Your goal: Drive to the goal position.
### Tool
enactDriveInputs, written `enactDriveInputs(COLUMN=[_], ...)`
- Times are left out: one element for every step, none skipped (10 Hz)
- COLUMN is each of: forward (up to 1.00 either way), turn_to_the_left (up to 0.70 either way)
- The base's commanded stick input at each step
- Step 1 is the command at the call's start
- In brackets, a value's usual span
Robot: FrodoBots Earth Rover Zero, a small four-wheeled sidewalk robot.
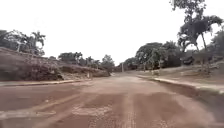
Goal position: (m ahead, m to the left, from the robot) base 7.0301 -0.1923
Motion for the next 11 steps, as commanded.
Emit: enactDriveInputs(forward=[1.0,1.0,1.0,1.0,1.0,1.0,1.0,1.0,1.0,1.0,1.0], turn_to_the_left=[0.0,0.0,0.0,0.0,0.0,0.0,0.0,0.0,0.0,0.0,0.0])
